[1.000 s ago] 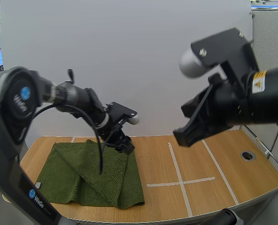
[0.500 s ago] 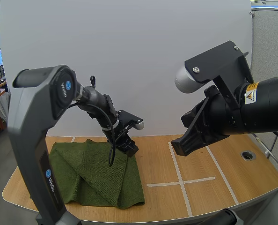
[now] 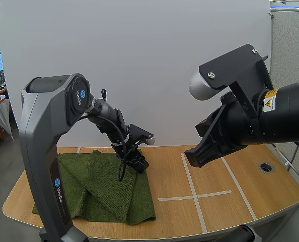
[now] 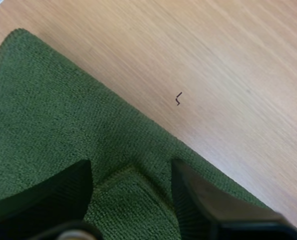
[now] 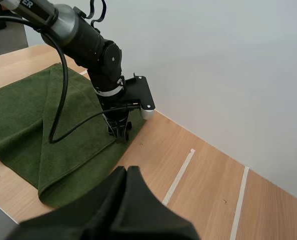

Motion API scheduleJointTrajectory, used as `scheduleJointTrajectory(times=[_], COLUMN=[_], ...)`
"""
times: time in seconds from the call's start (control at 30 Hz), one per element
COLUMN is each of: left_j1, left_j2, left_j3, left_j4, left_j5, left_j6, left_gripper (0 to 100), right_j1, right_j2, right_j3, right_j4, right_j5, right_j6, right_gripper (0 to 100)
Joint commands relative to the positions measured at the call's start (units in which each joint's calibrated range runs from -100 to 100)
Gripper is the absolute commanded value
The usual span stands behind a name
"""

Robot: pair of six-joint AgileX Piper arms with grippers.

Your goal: Fold the towel

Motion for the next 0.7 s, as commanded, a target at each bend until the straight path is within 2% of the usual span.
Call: scheduleJointTrajectory(times=[0.0, 0.67], left_j1=[-0.23, -0.23], left_j2=[-0.1, 2.0], left_j3=[-0.5, -0.5], left_j4=[0.0, 0.0], left_j5=[-1.0, 0.9], left_j6=[-0.4, -0.5], left_gripper=[77, 75], right_j1=[-0.2, -0.2], right_j2=[-0.6, -0.6], right_j3=[0.1, 0.1], right_j4=[-0.3, -0.3], right_j5=[0.0, 0.0], right_j6=[-0.3, -0.3], right_gripper=[0, 0])
